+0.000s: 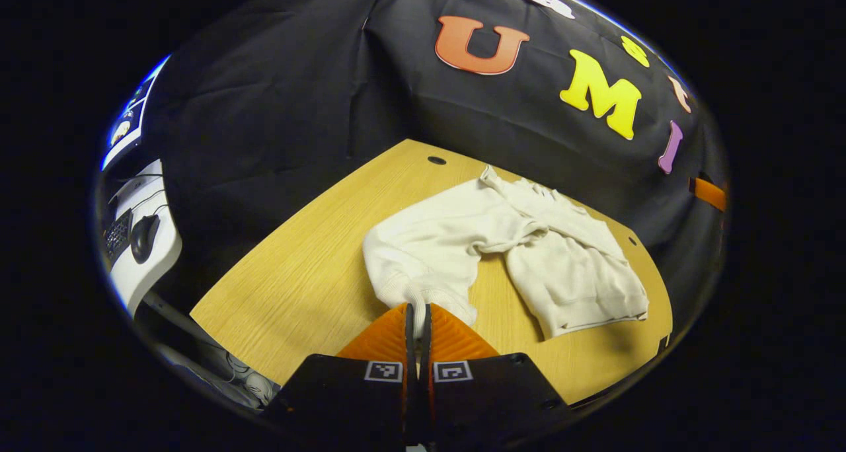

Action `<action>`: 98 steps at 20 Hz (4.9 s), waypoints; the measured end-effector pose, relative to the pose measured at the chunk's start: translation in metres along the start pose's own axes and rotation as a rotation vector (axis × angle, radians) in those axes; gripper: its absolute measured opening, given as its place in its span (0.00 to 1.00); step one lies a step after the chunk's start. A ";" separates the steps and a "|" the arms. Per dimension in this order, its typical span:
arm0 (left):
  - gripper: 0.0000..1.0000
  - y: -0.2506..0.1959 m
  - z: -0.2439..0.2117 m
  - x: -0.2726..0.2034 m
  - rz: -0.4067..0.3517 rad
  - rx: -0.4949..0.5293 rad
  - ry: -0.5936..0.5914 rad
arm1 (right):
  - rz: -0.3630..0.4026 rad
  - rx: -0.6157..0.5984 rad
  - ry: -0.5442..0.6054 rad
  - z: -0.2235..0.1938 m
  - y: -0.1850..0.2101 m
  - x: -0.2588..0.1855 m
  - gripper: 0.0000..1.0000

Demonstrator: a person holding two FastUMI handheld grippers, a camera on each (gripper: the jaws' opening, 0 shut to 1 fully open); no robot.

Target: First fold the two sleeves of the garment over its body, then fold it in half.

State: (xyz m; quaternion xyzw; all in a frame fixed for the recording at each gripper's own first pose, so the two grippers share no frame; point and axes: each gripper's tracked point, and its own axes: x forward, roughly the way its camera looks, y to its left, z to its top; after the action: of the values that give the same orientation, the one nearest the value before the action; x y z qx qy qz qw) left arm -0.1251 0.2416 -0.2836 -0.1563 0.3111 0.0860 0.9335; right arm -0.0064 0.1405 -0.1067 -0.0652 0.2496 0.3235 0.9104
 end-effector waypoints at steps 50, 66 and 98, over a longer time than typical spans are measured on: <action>1.00 -0.485 0.059 0.226 -0.505 0.393 0.016 | -0.593 0.287 -0.009 -0.081 -0.241 -0.202 0.82; 0.98 -0.300 0.123 0.035 -0.215 0.268 -0.192 | -0.435 0.228 -0.048 -0.049 -0.187 -0.112 0.91; 0.79 -0.182 -0.088 0.064 -0.082 0.075 0.484 | -0.390 0.479 0.650 -0.314 -0.152 -0.001 0.98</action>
State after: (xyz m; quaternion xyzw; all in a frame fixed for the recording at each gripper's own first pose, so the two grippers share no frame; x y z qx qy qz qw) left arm -0.0762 0.0444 -0.3458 -0.1504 0.5220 -0.0035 0.8396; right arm -0.0417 -0.0672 -0.3855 0.0032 0.5734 0.0416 0.8182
